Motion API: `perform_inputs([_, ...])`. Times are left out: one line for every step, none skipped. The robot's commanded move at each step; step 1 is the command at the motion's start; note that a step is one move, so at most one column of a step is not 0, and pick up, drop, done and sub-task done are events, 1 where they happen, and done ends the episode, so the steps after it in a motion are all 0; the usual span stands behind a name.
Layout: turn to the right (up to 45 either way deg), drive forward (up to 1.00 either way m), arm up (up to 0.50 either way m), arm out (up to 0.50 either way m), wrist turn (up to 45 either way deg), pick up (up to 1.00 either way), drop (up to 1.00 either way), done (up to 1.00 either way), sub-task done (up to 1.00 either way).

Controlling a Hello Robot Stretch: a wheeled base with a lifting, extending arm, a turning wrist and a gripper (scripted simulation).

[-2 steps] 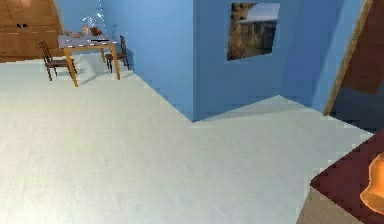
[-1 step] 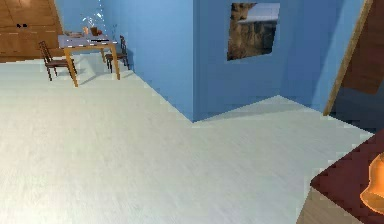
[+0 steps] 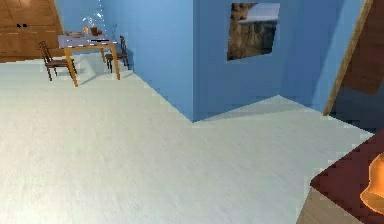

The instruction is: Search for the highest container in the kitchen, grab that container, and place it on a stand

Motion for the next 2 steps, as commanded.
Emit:
perform_inputs([0.0, 0.00, 0.00, 0.00, -15.0, 0.00, 0.00, 0.00, 0.00])
perform_inputs([0.0, 0.00, 0.00, -0.42, 0.0, 0.00, 0.00, 0.00, 0.00])
